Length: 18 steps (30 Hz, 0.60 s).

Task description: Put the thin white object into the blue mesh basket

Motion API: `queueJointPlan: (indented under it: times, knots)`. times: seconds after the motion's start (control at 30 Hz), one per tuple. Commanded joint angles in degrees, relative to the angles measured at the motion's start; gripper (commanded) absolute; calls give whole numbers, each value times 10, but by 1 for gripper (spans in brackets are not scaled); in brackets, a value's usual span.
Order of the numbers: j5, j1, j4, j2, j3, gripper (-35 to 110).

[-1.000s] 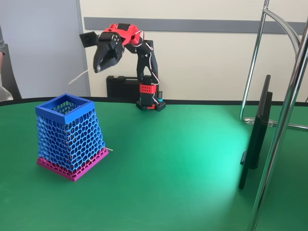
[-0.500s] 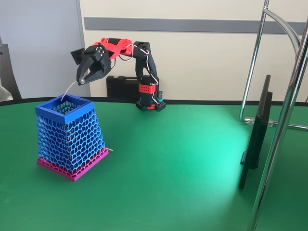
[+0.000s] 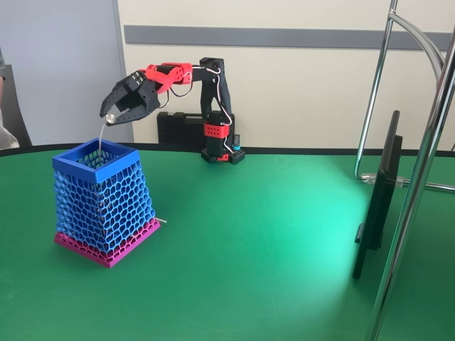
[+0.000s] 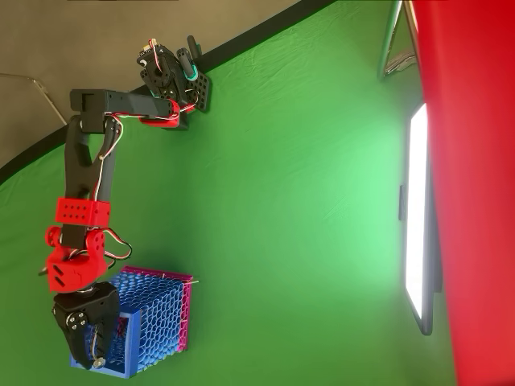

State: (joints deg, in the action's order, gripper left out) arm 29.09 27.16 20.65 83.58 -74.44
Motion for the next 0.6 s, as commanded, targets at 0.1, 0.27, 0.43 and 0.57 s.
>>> queueJointPlan:
  times: [0.1, 0.27, 0.43, 0.57]
  knots:
    - [11, 14, -30, 98, -54, 16]
    - [10, 29, -62, 121, -105, 17]
    - [-15, 45, -131, 133, -172, 17]
    - [-34, 57, -171, 135, -212, 17]
